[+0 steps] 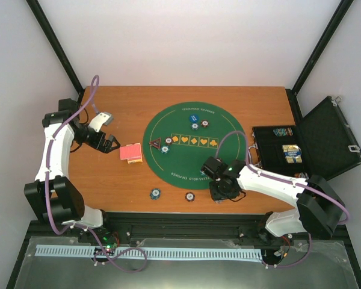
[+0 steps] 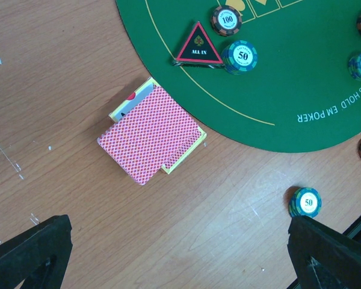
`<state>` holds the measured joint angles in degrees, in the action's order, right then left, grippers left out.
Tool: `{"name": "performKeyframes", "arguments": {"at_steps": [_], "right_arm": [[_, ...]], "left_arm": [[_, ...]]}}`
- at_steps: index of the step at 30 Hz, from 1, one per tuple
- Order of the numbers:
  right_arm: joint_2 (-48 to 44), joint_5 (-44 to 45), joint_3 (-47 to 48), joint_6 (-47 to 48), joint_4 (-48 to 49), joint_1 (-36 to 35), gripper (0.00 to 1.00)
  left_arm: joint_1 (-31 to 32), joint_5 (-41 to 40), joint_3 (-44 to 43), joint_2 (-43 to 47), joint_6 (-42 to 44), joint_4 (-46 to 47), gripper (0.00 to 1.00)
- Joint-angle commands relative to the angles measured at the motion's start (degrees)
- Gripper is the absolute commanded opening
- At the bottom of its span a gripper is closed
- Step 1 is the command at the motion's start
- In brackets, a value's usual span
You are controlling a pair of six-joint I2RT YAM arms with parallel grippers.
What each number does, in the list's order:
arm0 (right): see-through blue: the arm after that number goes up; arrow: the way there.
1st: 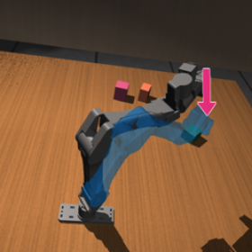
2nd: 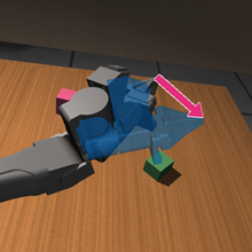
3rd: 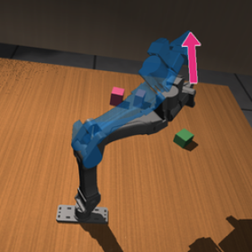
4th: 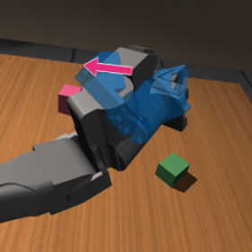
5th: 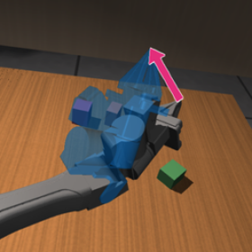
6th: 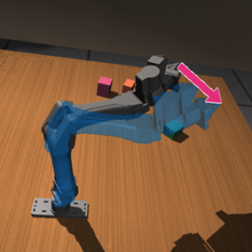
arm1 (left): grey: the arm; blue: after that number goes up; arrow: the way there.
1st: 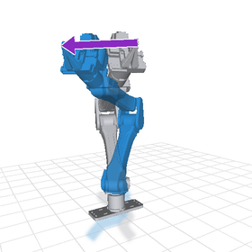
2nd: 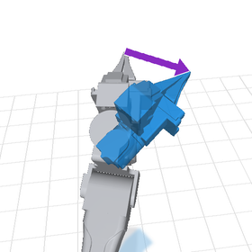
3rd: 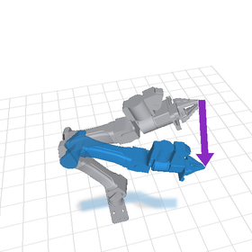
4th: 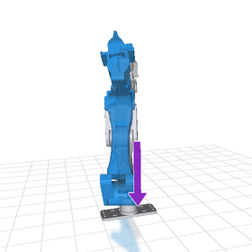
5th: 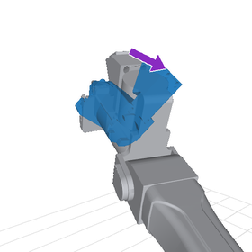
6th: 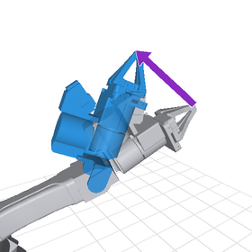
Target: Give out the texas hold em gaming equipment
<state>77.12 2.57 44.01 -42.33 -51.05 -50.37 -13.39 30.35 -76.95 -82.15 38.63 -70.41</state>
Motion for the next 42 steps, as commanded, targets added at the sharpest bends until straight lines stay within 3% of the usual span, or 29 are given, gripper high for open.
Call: {"name": "performKeyframes", "arguments": {"at_steps": [1,12,18,33,42], "right_arm": [[-1.7,1.0,2.9,0.2,-2.6,-0.6,0.31],[-1.6,1.7,10.9,1.2,-7.5,-1.7,0.28],[4.8,3.6,21.0,2.5,-8.9,-4.6,0.26],[40.6,2.0,55.1,13.0,-6.3,-6.2,0.27],[57.9,1.2,75.7,15.3,-10.1,-6.1,0.27]], "left_arm": [[0.0,0.1,-0.6,1.7,0.7,0.4,1.00],[0.0,-0.6,-1.0,1.4,1.1,0.2,1.00],[0.0,-0.8,-0.3,1.2,0.8,0.6,1.00],[-0.2,-0.4,0.0,1.2,-0.5,0.5,1.00],[-0.3,0.2,-0.1,1.7,-0.5,0.4,1.00]]}}
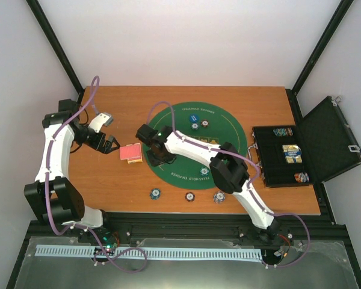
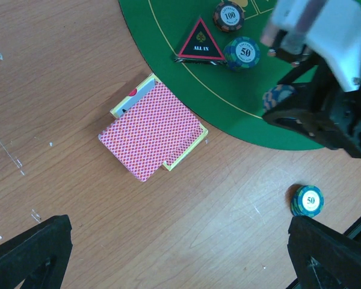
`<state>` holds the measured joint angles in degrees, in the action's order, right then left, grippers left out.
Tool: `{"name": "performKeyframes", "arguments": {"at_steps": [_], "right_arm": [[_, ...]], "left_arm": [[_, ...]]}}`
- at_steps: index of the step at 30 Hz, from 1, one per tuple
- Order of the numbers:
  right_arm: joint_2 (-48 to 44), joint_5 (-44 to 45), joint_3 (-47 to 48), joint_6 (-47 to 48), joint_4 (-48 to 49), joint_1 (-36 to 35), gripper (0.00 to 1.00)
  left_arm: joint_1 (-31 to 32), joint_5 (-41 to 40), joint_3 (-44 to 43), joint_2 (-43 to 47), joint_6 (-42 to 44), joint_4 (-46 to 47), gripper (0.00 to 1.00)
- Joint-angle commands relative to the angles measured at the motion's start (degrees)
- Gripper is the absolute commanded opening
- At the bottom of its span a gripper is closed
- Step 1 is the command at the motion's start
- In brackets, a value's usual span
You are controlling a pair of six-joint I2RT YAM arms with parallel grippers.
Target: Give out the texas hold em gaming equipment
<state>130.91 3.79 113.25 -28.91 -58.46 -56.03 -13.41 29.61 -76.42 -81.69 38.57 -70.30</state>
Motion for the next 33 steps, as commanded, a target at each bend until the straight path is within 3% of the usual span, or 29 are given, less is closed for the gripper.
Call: {"name": "performKeyframes", "arguments": {"at_steps": [1,24,29,33], "right_arm": [[5.2,0.2,8.0,2.0,-3.2,-0.5,0.28],[10.0,1.8,10.1,-0.2,-2.0,0.7,0.29],[9.4,1.1,9.6,-0.2,-2.5,0.7,0.44],[6.7,1.4,8.2,-0.3,-2.5,0.6,0.50]], "left_arm": [[-0.2,1.0,-0.7,1.3,-0.4,0.2,1.00],[-0.3,0.9,0.3,3.2,-0.3,0.5,1.00],[-0.2,1.0,0.0,3.1,-0.2,0.2,1.00],[-0.2,1.1,0.1,2.9,-0.2,0.2,1.00]]}}
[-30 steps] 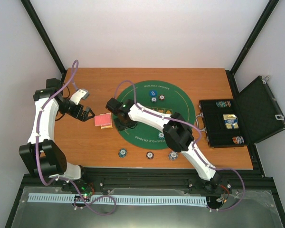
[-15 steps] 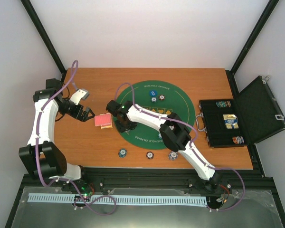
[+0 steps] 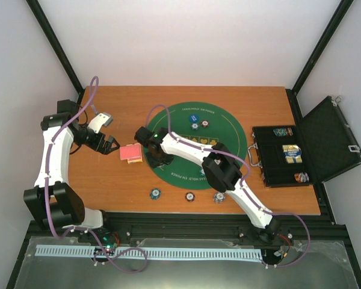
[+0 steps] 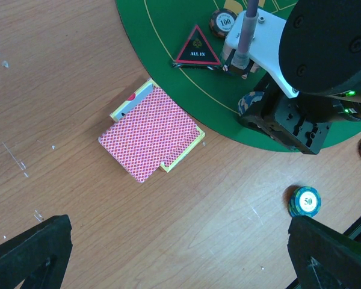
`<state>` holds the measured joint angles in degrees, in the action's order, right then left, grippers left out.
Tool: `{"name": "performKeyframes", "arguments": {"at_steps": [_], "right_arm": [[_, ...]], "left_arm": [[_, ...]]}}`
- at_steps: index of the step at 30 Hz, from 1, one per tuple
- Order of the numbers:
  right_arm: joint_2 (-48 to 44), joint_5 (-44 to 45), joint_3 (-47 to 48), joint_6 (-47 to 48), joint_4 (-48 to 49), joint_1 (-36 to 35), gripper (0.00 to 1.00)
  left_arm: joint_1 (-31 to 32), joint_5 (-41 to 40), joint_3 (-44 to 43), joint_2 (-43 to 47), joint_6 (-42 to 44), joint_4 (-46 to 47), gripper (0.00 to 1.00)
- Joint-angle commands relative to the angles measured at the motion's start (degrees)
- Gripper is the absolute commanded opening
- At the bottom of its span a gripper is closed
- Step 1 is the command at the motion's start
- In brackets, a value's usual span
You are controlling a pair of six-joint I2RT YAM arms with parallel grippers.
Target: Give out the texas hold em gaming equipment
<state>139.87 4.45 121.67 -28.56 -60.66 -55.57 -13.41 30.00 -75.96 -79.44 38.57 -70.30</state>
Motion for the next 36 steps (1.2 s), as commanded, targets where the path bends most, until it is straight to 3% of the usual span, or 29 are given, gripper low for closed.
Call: {"name": "performKeyframes", "arguments": {"at_steps": [1,9,24,29,36], "right_arm": [[-3.1,0.7,-0.6,-0.7,-0.3,0.1,0.52],[-11.7,1.3,-7.1,-1.0,0.5,-0.7,0.57],[-50.4,2.1,-57.9,-12.3,8.0,-1.8,0.69],[-59.8,3.5,-67.2,-16.1,6.4,-1.8,0.73],[-63.4,3.6,-74.1,-17.3,7.4,-0.9,0.74]], "left_arm": [[-0.3,0.7,-0.3,0.6,-0.2,0.2,1.00],[-0.2,0.7,-0.4,0.5,-0.2,0.4,1.00],[-0.2,1.8,-1.6,-0.4,-0.6,0.0,1.00],[-0.3,2.1,-2.8,-0.2,-0.6,-0.5,1.00],[-0.3,1.9,-2.2,-0.4,-0.6,-0.6,1.00]]}}
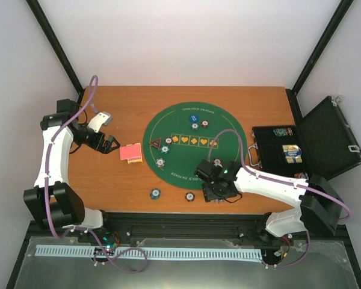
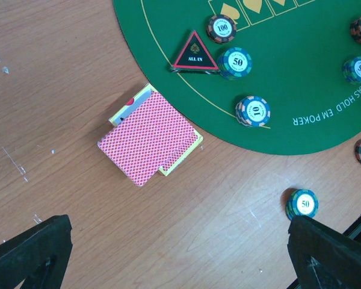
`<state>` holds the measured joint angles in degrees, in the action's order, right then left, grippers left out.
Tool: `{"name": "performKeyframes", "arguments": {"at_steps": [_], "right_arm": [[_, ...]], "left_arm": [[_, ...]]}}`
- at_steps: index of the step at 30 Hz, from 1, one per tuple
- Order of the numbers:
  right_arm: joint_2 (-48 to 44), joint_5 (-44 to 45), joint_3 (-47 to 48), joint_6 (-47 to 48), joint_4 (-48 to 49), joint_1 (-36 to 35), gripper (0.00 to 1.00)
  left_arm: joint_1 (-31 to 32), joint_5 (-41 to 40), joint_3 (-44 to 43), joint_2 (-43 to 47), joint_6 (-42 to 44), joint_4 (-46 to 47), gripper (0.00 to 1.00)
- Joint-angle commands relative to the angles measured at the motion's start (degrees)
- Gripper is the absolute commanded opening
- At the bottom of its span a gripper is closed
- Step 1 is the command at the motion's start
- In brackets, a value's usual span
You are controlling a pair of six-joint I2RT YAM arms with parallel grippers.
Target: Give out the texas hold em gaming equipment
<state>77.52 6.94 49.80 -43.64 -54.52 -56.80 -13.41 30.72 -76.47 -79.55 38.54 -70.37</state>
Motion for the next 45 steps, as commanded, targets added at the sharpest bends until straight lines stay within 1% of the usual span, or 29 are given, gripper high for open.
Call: {"name": "performKeyframes", "arguments": {"at_steps": [1,7,13,27,34,45], "right_arm": [[-0.9,0.9,-2.7,-2.1,1.7,0.7,0.74],[0.3,-0.2,-4.7,-0.5,4.1,2.8,0.74],[0.4,-1.6,-6.4,0.5,6.6,4.5,0.70],[1.1,-2.2,-8.6,0.8,8.7,5.0,0.53],[0.2,-1.4,-7.3,1.0,6.9,5.0,0.40],[-2.3,0.8,-0.6,2.7,-0.3,5.2,0.38]], "left_arm": [[-0.3,1.1,-1.7,-0.3,-0.6,-0.4,1.00],[-0.3,1.1,-1.3,-0.3,-0.6,-0.2,1.00],[-0.2,0.8,-1.6,-0.4,-0.5,-0.3,1.00],[-0.3,0.6,-2.0,-0.5,-0.5,-0.4,1.00],[-0.3,0.7,-2.0,-0.5,-0.7,-0.3,1.00],[-0.2,1.0,-1.7,-0.4,-0.5,-0.4,1.00]]}}
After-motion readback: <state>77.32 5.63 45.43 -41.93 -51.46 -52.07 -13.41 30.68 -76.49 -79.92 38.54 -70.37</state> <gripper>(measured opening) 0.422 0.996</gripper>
